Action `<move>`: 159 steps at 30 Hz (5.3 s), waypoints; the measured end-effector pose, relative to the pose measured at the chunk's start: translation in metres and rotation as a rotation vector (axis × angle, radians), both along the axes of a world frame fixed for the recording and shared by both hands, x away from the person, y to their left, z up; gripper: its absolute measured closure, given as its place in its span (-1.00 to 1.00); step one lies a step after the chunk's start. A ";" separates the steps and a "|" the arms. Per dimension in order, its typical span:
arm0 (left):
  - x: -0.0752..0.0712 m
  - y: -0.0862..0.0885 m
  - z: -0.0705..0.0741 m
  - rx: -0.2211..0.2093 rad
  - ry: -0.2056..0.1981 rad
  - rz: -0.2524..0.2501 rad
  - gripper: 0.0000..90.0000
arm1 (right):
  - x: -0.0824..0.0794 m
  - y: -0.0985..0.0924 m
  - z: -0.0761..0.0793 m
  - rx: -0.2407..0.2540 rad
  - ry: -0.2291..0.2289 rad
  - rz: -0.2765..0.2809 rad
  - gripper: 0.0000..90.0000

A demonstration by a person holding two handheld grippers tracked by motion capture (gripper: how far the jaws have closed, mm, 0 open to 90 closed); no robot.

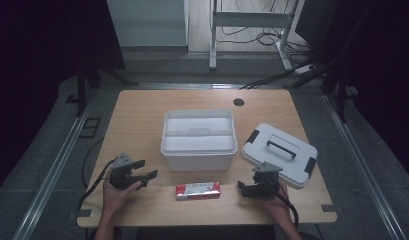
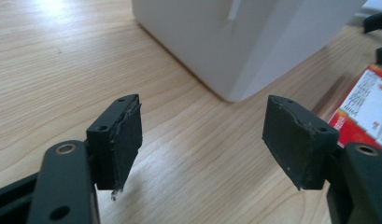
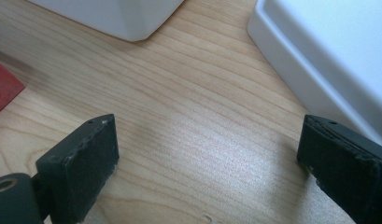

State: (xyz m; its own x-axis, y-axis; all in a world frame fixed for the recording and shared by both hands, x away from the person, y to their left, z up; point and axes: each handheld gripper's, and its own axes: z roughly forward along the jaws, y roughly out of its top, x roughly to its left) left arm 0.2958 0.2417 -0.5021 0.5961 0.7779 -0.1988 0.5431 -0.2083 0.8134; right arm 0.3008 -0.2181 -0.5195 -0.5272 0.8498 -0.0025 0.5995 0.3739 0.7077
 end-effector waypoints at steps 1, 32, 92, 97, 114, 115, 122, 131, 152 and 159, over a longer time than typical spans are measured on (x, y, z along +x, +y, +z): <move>0.000 0.000 0.000 0.000 -0.001 0.014 -0.40 | 0.000 0.000 0.000 0.000 -0.002 0.002 -0.88; 0.030 0.015 0.101 -0.084 -0.183 -0.144 -0.10 | 0.001 0.000 0.000 0.005 -0.010 -0.022 -0.78; 0.159 -0.134 0.182 0.364 -0.059 -0.685 0.22 | -0.003 -0.002 0.001 0.008 -0.017 -0.007 -0.72; 0.165 -0.139 0.175 0.398 -0.032 -0.695 0.26 | -0.003 -0.002 0.001 0.009 -0.018 -0.008 -0.72; 0.171 -0.155 0.156 0.445 0.046 -0.799 0.37 | -0.003 -0.002 0.001 0.009 -0.018 -0.008 -0.72; 0.172 -0.155 0.155 0.447 0.049 -0.802 0.37 | -0.003 -0.002 0.001 0.009 -0.018 -0.008 -0.72; 0.172 -0.161 0.147 0.474 0.067 -0.811 0.38 | -0.003 -0.002 0.001 0.010 -0.015 -0.009 -0.72; 0.174 -0.166 0.138 0.519 0.103 -0.824 0.46 | -0.003 -0.002 0.001 0.010 -0.015 -0.009 -0.72; 0.180 -0.167 0.130 0.546 0.164 -0.856 0.79 | -0.003 -0.002 0.001 0.010 -0.015 -0.008 -0.72; 0.182 -0.169 0.127 0.556 0.177 -0.861 0.93 | -0.003 -0.002 0.001 0.010 -0.015 -0.008 -0.72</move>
